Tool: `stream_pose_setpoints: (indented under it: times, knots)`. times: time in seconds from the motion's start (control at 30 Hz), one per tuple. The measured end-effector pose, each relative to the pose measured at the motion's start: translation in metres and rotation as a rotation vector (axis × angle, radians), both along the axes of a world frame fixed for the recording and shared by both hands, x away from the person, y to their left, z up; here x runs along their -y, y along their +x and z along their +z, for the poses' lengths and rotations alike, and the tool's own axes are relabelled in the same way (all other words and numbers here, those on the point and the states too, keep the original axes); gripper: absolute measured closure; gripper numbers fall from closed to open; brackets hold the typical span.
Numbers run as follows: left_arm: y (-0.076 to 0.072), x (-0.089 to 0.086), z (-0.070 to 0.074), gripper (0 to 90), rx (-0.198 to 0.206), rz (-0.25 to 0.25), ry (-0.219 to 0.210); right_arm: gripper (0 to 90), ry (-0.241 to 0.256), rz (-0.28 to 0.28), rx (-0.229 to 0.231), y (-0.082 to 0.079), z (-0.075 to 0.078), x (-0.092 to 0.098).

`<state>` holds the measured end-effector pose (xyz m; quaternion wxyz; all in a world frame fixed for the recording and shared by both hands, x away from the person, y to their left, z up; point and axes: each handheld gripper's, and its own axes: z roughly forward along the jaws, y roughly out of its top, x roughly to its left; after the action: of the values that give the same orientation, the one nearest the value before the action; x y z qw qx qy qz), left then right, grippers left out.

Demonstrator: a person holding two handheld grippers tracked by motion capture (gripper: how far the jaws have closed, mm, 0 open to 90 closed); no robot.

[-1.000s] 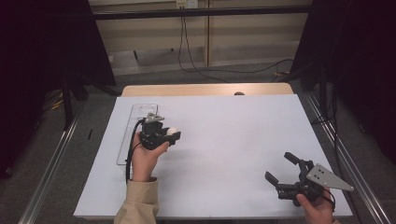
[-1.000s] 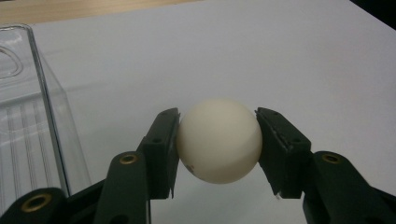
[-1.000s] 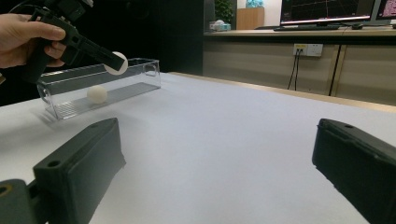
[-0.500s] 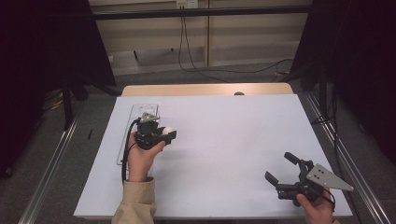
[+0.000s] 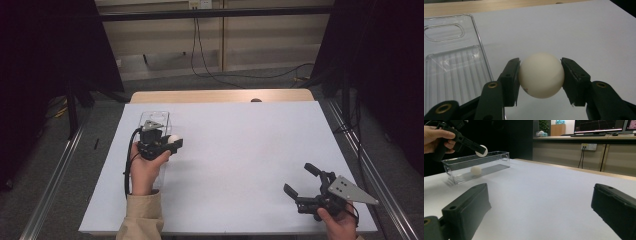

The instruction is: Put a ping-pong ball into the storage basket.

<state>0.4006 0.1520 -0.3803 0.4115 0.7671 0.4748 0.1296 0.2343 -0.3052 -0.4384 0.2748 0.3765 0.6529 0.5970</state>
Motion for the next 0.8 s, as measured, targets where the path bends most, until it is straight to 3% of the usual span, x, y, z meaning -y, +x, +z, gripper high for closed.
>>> stream_pose_setpoints:
  times: [0.8]
  knots:
    - [-0.002, -0.024, -0.001, 51.2, 0.014, 0.078, 0.009, 1.3, -0.002, 0.003, 0.001, 0.0, 0.0, -0.001]
